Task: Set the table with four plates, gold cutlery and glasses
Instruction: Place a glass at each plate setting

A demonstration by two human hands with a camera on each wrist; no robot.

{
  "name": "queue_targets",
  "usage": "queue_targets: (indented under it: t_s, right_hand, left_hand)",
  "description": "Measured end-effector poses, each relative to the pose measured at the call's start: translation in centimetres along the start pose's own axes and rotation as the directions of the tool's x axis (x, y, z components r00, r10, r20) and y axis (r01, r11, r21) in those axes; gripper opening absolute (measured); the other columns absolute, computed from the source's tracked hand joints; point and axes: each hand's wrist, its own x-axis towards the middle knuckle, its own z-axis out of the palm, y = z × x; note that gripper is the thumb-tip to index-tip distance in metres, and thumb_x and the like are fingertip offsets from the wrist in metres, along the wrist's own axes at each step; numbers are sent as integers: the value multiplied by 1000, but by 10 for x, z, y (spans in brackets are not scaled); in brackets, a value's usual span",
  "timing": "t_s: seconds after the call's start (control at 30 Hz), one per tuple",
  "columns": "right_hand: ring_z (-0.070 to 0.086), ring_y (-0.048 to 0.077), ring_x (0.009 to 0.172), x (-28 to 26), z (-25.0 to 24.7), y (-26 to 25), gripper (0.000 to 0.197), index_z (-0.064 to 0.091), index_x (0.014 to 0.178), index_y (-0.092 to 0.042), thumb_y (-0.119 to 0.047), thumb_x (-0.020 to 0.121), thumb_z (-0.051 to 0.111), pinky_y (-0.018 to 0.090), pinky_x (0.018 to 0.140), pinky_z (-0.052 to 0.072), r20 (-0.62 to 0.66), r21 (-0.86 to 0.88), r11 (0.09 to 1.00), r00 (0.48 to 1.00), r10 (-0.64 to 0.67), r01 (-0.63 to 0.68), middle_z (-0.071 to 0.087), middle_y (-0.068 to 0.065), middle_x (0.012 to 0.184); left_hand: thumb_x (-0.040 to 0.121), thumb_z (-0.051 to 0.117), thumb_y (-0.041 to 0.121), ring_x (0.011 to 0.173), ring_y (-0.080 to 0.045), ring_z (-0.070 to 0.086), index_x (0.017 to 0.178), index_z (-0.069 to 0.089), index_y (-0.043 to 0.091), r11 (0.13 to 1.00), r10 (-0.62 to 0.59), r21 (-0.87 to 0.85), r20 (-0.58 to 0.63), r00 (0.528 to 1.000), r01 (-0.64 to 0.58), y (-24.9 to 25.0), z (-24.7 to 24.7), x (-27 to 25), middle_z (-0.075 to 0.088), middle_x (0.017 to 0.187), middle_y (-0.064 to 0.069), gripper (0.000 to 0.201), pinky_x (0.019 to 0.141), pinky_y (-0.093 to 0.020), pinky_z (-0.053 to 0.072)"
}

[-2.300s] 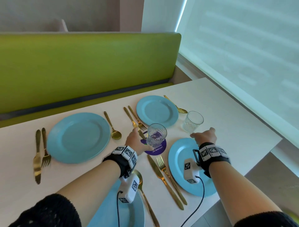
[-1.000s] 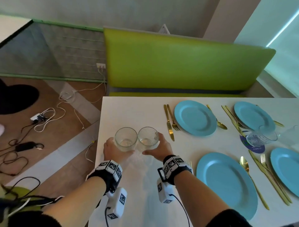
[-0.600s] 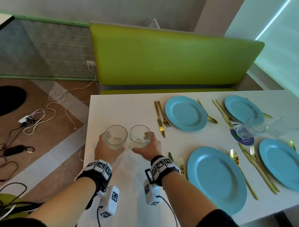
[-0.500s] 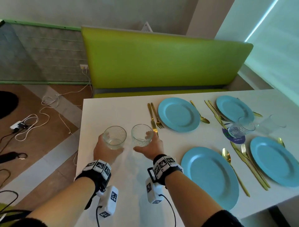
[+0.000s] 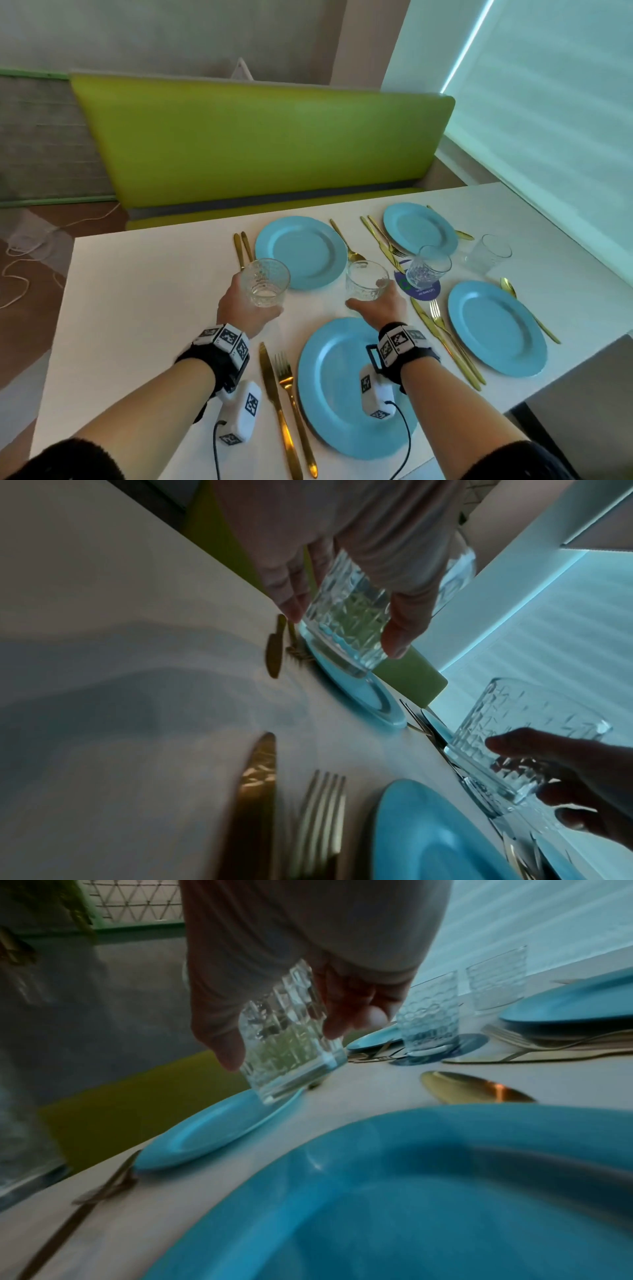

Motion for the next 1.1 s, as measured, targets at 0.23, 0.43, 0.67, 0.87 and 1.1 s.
queue_targets:
  t_s: [0.23,0.43,0.67,0.87,1.1]
  right_hand:
    - [51,33,118,54,-14,29,95,37,134,-14,-48,55,79,45,100,44,-66,-63,995,995,76,-81,54,15,127]
    - [49,34,120,75,-12,43,93,37,134,-12,-45,58,79,45,102,42,-40,-58,995,996,80,-82,53,15,128]
    - [49,33,120,86,-1,50,91,38,132,-12,-45,58,80,45,102,42,-18,-41,997,998,57,-58,54,15,127]
    - [46,33,125,94,0,52,98,32,139,-10,-42,61,81,43,106,38,-16,-21,998,998,57,-58,50,17,133]
    - [45,33,127,97,1,59,105,27,143,-15,-46,59,82,44,108,37,25,-15,997,997,70,-70,48,16,136]
  left_hand:
    - [58,87,29,125,-24,53,137,39,21,998,-32,-45,-10,999,32,20,35,10,53,136,-1,93,105,-31,43]
    - [62,85,29,126,-21,51,138,39,19,997,-54,-53,-18,998,53,28,52,10,51,139,-2,89,102,-25,38]
    - [58,87,31,123,-19,54,135,42,21,995,-85,-56,-28,996,84,22,61,16,55,136,0,91,99,-23,39]
    - [56,89,30,123,-20,54,135,42,20,997,-80,-19,-35,996,79,22,63,17,56,135,0,92,99,-24,40]
    - [60,88,24,123,-23,53,136,40,18,996,-90,22,-3,996,90,20,63,13,55,135,-3,91,97,-23,40]
